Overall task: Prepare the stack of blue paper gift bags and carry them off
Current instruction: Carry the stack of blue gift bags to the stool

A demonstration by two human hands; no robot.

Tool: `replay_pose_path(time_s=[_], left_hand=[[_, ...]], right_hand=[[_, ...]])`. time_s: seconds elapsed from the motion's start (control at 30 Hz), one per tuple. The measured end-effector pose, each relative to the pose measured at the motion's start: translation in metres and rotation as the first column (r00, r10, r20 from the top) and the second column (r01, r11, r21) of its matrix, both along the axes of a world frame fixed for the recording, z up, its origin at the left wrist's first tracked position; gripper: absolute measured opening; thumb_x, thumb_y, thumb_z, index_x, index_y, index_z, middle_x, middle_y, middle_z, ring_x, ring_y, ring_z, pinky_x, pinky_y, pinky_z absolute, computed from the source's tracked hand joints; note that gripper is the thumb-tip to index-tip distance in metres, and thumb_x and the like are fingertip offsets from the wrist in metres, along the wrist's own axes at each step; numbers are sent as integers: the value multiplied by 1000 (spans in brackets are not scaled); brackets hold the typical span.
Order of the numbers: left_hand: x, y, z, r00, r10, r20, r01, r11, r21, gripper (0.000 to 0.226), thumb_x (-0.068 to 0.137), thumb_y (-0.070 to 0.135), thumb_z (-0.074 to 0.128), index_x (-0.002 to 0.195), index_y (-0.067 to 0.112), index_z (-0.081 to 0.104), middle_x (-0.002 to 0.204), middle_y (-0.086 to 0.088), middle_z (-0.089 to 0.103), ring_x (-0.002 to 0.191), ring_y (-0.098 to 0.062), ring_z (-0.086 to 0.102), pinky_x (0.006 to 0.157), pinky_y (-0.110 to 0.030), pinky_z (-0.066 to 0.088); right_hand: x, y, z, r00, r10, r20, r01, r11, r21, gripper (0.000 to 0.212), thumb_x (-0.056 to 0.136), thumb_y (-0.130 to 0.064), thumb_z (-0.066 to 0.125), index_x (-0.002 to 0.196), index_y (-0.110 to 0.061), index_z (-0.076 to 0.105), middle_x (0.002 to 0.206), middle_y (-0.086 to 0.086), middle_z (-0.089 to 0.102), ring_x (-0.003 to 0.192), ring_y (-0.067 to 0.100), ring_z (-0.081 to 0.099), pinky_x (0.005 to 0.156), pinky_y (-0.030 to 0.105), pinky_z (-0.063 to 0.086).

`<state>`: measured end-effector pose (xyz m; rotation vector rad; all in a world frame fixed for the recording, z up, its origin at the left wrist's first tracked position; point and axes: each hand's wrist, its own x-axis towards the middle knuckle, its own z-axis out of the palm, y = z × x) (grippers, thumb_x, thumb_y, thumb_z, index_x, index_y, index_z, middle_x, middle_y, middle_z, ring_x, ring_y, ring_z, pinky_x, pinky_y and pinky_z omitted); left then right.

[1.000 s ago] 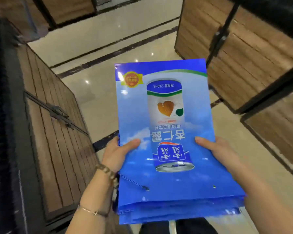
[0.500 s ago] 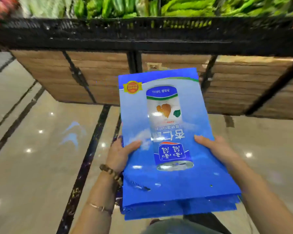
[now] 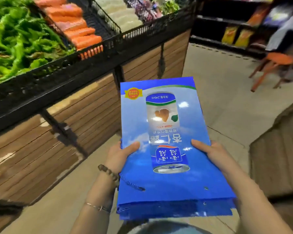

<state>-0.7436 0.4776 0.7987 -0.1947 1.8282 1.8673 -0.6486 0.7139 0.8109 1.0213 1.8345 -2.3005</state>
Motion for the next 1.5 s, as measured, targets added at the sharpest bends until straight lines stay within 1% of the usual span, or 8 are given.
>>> replay_pose_path(time_s=[0.13, 0.23, 0.57, 0.77, 0.97, 1.13, 1.37, 1.5], left_hand=[[-70, 99, 3, 976, -216, -13, 215, 975, -55, 4, 82, 10, 66, 83, 8, 69, 74, -4, 73, 59, -15, 69, 54, -25, 56], [-121, 170, 3, 939, -344, -17, 343, 937, -61, 9, 83, 11, 65, 89, 6, 69, 83, -9, 72, 67, -21, 68, 68, -34, 57], [-286, 405, 11, 746, -642, -175, 654, 757, 11, 27, 85, -7, 56, 97, 15, 64, 77, 12, 73, 70, -6, 69, 61, -21, 56], [-360, 541, -5, 717, -696, -42, 697, 717, 3, 15, 84, 3, 62, 96, 8, 68, 91, -7, 74, 71, -17, 71, 60, -26, 58], [-433, 705, -11, 715, -699, -32, 698, 715, -23, 14, 85, 2, 59, 98, 4, 66, 71, 3, 73, 57, -10, 68, 48, -18, 52], [-496, 830, 7, 715, -699, 22, 699, 715, -9, 26, 84, 8, 61, 110, 4, 64, 105, -17, 69, 90, -34, 68, 82, -47, 55], [-590, 1000, 10, 596, -797, -96, 794, 603, -79, 19, 93, 3, 49, 109, 6, 59, 82, 6, 68, 61, 2, 66, 51, -10, 48], [-652, 1105, 3, 601, -797, -58, 793, 604, -82, 24, 95, 3, 45, 114, -4, 56, 76, 4, 68, 55, 2, 64, 50, -12, 49]], right_hand=[[-23, 75, -1, 974, -224, -25, 224, 974, -10, 4, 84, -13, 63, 83, -10, 65, 60, 1, 71, 49, 15, 67, 42, 22, 51], [-48, 125, -7, 940, -342, -13, 341, 939, -38, 5, 84, -14, 63, 84, -9, 66, 64, 4, 72, 53, 18, 68, 47, 27, 55], [-164, 296, -3, 785, -618, 33, 618, 786, 21, 17, 81, -18, 66, 89, -3, 69, 76, 12, 74, 63, 25, 70, 65, 39, 57], [-222, 412, -6, 742, -668, 57, 667, 744, 36, 16, 82, -21, 66, 88, -7, 67, 79, 13, 74, 65, 25, 71, 54, 30, 57], [-296, 573, -17, 742, -669, 48, 669, 743, 24, 19, 81, -24, 66, 92, -8, 66, 78, 10, 74, 66, 25, 71, 57, 32, 58], [-359, 699, -7, 728, -684, 48, 685, 728, -14, 14, 80, -22, 67, 85, -9, 68, 81, 12, 74, 69, 27, 71, 69, 40, 56], [-454, 867, -11, 713, -697, 78, 696, 717, 34, 28, 76, -24, 72, 96, -4, 69, 90, 16, 73, 81, 34, 69, 82, 49, 54], [-516, 966, -14, 702, -711, 47, 711, 703, 25, 14, 81, -19, 68, 88, -6, 68, 71, 6, 73, 59, 20, 69, 54, 29, 57]])
